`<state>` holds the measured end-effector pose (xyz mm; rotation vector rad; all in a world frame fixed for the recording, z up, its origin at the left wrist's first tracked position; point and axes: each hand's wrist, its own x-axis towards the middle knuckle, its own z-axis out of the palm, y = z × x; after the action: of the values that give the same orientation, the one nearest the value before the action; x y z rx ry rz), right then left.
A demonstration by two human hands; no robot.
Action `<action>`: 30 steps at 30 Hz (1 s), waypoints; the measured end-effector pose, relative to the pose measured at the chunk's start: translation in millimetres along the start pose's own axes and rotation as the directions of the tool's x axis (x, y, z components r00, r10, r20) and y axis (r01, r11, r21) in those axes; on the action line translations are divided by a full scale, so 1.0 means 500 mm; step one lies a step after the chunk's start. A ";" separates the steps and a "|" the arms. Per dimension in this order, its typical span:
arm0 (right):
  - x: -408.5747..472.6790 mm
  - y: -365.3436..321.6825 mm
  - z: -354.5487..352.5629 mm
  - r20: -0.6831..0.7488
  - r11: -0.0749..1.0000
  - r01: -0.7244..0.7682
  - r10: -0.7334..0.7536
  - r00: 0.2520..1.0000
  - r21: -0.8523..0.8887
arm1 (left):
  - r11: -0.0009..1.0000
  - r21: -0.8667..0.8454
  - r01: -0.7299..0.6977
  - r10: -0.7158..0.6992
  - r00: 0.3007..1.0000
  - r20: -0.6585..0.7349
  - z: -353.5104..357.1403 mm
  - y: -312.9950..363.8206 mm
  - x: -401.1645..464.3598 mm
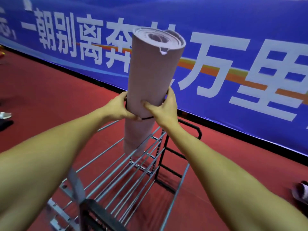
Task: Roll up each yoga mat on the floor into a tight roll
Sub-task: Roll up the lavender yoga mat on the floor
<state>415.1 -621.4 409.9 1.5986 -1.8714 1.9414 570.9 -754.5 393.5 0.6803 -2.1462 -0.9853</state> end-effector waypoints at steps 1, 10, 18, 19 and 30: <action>-0.007 0.029 0.014 0.017 1.000 -0.016 0.016 1.000 0.013 | 0.999 -0.041 -0.019 0.019 1.000 0.022 0.003 -0.003 0.007; 0.058 0.149 0.041 0.107 0.992 -0.126 0.123 0.987 0.025 | 0.979 0.043 0.202 -0.201 0.979 -0.012 0.093 -0.199 0.051; 0.062 0.260 0.087 0.219 0.971 -0.084 0.134 0.966 -0.223 | 0.952 0.092 0.294 -0.292 0.956 -0.031 0.147 -0.258 0.076; 0.061 0.283 0.090 0.269 0.941 -0.086 0.180 0.946 -0.329 | 0.960 0.080 0.267 -0.262 0.963 -0.063 0.160 -0.263 0.084; 0.053 0.352 0.061 0.260 0.711 -0.154 0.437 0.861 -0.686 | 0.990 -0.014 0.138 -0.137 0.986 0.091 0.243 -0.248 0.167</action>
<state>313.4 -710.6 290.2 1.5824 -2.7039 0.8057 448.3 -828.9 264.8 0.7971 -2.1871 -1.1282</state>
